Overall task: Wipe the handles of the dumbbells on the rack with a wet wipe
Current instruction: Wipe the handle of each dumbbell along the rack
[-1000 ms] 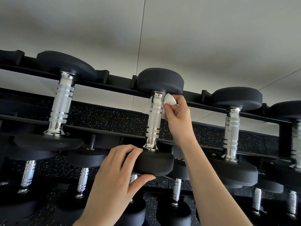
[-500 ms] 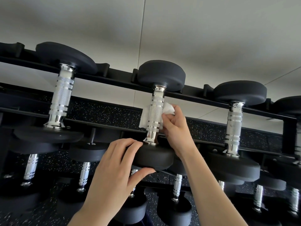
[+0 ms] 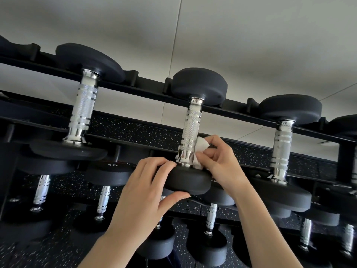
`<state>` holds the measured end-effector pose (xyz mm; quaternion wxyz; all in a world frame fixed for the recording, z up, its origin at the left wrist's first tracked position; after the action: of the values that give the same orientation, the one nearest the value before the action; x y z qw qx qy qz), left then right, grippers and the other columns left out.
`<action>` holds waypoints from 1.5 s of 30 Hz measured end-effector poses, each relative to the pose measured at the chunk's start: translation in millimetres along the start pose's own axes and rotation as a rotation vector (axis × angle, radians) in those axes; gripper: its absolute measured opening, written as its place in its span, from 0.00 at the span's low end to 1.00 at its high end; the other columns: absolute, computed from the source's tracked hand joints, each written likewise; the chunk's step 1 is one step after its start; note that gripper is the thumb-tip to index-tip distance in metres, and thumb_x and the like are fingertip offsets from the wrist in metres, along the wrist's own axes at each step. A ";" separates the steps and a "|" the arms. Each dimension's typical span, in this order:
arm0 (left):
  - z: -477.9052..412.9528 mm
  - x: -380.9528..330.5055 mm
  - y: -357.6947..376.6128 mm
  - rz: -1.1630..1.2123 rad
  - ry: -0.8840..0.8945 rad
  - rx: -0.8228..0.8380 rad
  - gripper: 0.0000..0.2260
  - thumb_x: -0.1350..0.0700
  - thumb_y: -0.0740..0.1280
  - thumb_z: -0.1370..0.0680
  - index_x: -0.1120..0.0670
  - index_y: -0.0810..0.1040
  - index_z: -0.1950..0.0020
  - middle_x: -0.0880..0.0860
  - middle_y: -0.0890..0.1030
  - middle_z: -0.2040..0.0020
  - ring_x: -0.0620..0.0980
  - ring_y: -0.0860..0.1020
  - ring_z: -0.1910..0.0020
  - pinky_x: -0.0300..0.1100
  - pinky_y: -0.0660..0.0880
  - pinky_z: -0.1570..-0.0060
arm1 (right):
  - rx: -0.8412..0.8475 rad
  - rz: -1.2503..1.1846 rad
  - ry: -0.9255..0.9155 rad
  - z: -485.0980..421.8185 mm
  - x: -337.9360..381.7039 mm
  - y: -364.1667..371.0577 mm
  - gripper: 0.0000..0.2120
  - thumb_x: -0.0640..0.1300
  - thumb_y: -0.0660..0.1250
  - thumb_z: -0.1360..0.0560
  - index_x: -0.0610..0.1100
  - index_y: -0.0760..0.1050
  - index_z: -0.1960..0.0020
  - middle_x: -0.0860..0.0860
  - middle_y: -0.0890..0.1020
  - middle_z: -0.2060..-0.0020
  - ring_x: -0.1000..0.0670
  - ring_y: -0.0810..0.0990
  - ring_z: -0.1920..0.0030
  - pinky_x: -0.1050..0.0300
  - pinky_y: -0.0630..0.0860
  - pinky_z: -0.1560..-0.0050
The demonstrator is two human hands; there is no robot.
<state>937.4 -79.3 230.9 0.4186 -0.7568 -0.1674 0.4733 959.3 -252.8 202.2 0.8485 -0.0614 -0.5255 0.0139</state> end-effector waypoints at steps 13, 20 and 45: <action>-2.1 14.8 -3.6 0.168 -0.011 0.031 0.23 0.38 0.65 0.26 0.53 0.75 0.40 0.45 0.73 0.43 0.45 0.72 0.43 0.36 0.69 0.45 | -0.142 0.430 -0.281 19.9 31.9 -0.2 0.11 0.38 0.75 0.33 0.54 0.82 0.61 0.54 0.82 0.65 0.57 0.79 0.63 0.65 0.75 0.60; 0.6 19.5 -4.2 0.264 -0.038 -0.015 0.23 0.40 0.66 0.27 0.52 0.76 0.38 0.44 0.73 0.43 0.43 0.71 0.43 0.29 0.63 0.41 | -0.079 0.631 -0.243 8.8 44.9 17.4 0.05 0.42 0.76 0.34 0.51 0.83 0.61 0.55 0.76 0.67 0.58 0.73 0.65 0.70 0.67 0.63; 1.6 42.9 4.9 0.436 -0.076 -0.088 0.24 0.36 0.66 0.31 0.51 0.75 0.45 0.45 0.74 0.47 0.45 0.72 0.48 0.46 0.77 0.53 | -0.003 1.495 -0.211 -10.0 69.5 55.4 0.11 0.56 0.64 0.25 0.51 0.78 0.49 0.47 0.78 0.68 0.43 0.78 0.65 0.52 0.75 0.65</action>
<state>956.5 -53.6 202.1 0.2662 -0.7743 -0.0358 0.5730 1001.6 -192.6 253.1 0.5580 -0.4012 -0.4224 0.5910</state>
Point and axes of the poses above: each hand's wrist, its own z-axis away from the middle knuckle, its own y-axis out of the palm, x = y × z, the point moved 6 cm from there along -z, towards the middle knuckle
